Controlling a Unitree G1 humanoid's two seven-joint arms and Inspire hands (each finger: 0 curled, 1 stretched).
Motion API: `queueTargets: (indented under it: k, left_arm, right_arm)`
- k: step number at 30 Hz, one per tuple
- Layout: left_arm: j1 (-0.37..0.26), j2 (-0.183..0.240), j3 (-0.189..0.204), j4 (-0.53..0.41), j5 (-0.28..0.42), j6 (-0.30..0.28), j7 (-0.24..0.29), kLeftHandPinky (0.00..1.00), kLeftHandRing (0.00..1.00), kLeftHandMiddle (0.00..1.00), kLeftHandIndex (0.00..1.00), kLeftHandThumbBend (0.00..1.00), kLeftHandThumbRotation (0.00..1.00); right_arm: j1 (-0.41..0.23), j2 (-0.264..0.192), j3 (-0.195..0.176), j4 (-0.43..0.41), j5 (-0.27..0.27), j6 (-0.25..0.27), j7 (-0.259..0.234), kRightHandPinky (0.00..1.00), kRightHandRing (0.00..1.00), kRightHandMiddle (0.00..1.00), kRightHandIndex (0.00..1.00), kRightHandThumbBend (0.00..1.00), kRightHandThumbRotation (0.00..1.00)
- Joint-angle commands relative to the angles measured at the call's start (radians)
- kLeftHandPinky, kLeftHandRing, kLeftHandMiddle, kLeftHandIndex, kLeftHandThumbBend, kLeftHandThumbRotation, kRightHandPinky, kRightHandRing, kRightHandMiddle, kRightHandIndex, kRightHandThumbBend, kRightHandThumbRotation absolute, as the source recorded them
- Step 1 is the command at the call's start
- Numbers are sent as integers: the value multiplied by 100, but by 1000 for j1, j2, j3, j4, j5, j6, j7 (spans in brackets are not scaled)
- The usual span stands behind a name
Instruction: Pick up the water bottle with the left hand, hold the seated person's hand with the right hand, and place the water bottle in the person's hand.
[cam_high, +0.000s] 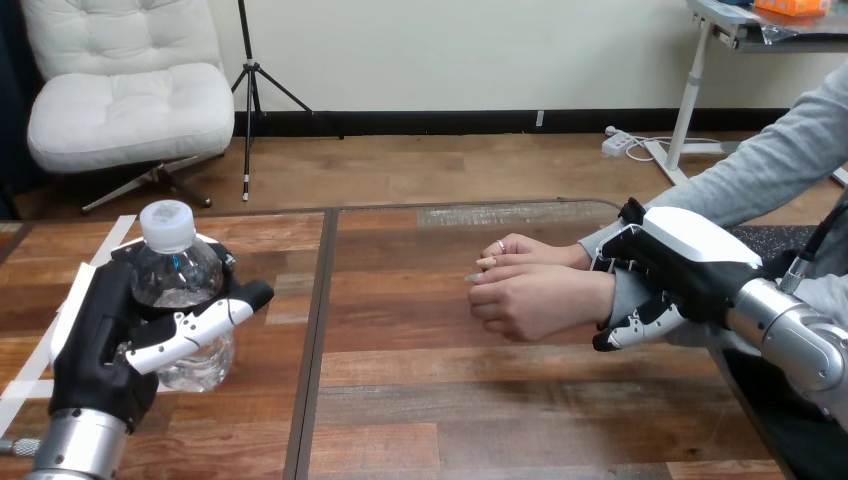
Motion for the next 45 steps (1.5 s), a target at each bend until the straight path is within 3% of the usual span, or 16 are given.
queueTargets:
  k: [1, 10, 29, 35, 45]
  left_arm:
    - [-91, -19, 1, 2, -24, -46, 0, 24, 30, 35, 39, 60, 0]
    - [-117, -31, 5, 42, -56, -54, -20, 24, 30, 36, 40, 58, 0]
    - [-178, -15, -16, 95, -16, -53, -44, 25, 31, 37, 41, 58, 0]
    - [-246, -15, -21, 163, -74, -38, -134, 23, 29, 36, 40, 57, 0]
    - [-342, -30, -29, 278, -51, -104, -183, 23, 29, 36, 40, 63, 0]
  right_arm:
    - [-22, -8, -38, -66, 36, -46, -21, 40, 42, 46, 47, 78, 0]
    - [-15, -7, -48, -75, 43, -58, -23, 38, 40, 45, 46, 79, 0]
    - [-3, -6, -66, -92, 56, -62, -4, 38, 39, 44, 46, 79, 0]
    - [-1, -10, -63, -97, 49, -62, -12, 38, 40, 45, 46, 79, 0]
    - [6, -11, -67, -98, 55, -76, -14, 38, 40, 44, 46, 79, 0]
